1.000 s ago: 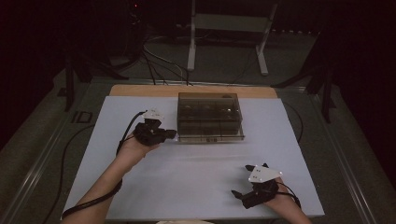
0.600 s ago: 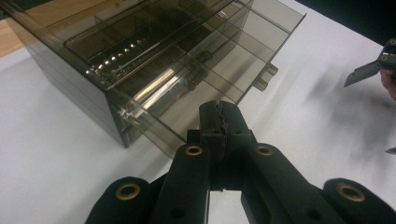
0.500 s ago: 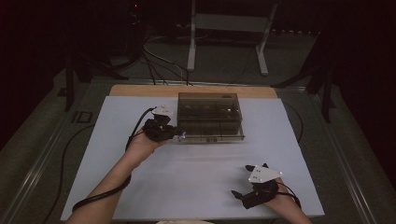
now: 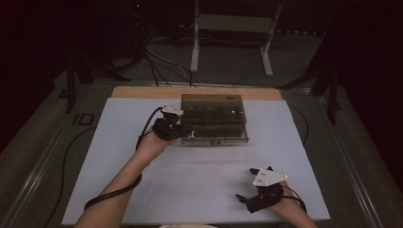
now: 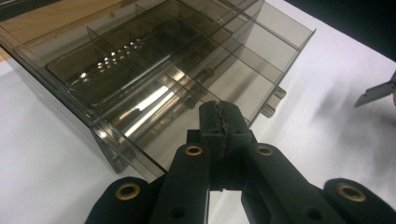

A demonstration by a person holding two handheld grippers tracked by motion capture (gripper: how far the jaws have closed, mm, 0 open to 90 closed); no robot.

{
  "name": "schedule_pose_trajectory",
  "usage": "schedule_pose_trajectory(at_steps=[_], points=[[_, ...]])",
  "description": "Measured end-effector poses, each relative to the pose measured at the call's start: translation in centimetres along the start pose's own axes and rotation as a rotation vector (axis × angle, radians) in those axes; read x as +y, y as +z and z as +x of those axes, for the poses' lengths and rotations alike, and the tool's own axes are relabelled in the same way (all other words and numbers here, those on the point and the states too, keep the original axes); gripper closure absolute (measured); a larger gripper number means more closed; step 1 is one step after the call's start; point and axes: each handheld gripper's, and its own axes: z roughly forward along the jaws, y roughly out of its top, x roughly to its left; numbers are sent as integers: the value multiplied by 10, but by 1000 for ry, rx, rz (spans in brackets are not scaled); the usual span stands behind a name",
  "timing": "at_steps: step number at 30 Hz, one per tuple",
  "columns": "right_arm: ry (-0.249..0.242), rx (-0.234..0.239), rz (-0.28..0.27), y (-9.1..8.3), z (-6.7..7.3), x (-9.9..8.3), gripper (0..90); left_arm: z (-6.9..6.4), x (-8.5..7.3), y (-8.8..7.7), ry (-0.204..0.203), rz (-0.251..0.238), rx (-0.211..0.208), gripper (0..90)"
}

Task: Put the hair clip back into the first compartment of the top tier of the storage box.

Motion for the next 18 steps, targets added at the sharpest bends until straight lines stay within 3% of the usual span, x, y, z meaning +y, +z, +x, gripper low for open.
schedule_pose_trajectory(at_steps=[12, 18], points=[[3, 1, 1, 0, 0, 0, 6, 3, 7, 9, -12, 1, 13, 900], [3, 0, 0, 0, -1, -1, 6, 2, 8, 14, 2, 19, 34, 900]])
